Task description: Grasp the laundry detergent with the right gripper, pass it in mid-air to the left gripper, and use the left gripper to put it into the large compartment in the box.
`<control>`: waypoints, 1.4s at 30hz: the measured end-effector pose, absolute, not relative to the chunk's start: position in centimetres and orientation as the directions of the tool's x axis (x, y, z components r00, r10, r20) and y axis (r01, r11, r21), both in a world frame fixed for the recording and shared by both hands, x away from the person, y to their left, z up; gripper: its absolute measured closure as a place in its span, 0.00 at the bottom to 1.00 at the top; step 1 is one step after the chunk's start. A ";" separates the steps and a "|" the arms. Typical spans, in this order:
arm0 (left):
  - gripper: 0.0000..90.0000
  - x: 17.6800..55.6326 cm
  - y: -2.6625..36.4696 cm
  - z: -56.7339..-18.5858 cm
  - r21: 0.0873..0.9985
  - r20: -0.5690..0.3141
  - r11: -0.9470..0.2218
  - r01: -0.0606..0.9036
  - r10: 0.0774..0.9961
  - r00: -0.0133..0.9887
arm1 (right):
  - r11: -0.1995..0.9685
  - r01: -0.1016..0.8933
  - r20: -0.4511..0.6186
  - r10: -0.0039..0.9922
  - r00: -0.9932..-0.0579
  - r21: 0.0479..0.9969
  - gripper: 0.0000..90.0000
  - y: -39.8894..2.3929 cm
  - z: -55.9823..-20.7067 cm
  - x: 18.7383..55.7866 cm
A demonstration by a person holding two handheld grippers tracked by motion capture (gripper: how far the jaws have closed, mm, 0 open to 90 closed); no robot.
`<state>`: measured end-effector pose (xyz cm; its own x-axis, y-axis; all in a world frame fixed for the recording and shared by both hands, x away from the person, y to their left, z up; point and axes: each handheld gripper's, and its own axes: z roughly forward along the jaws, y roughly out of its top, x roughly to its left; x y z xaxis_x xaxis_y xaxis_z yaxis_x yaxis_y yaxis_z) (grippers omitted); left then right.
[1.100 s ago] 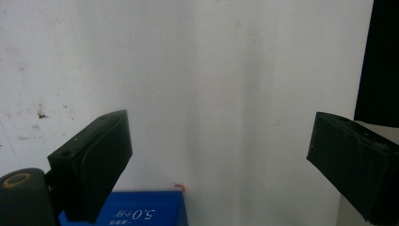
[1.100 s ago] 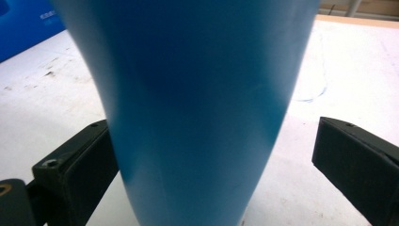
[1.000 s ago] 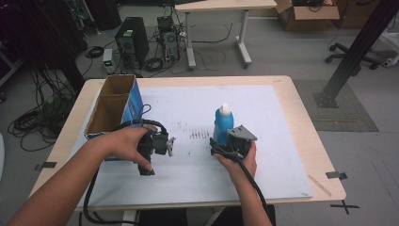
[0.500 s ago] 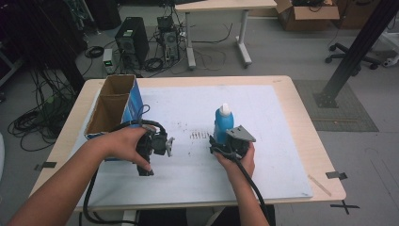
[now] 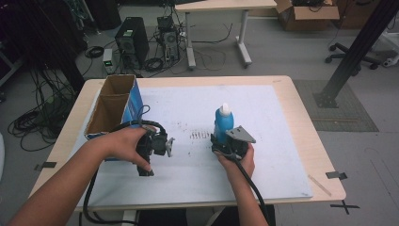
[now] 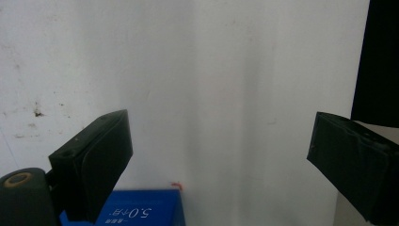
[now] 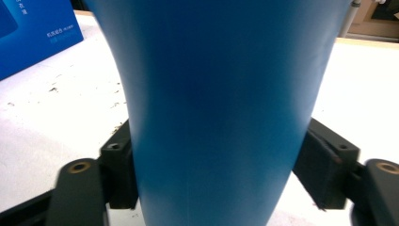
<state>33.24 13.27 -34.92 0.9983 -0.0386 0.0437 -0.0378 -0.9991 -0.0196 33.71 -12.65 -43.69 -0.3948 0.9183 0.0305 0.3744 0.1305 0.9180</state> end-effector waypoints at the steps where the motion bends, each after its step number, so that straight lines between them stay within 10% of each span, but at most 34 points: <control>1: 0.08 33.2 13.3 -34.9 -0.020 0.043 -0.999 -0.037 -0.038 0.998 | 0.126 0.375 0.035 0.918 -0.395 0.919 0.34 -12.7 -43.7 33.7; 42: 0.08 33.0 12.8 -34.6 -0.006 0.067 -0.999 -0.043 -0.044 0.997 | 0.151 0.282 -0.030 0.920 -0.392 0.948 0.51 -12.6 -44.1 33.2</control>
<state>33.00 12.85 -34.58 0.9968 -0.0435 0.0668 -0.0432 -0.9990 -0.0062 33.21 -12.56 -44.06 -0.3916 0.9196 -0.0298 0.2818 0.1507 0.9476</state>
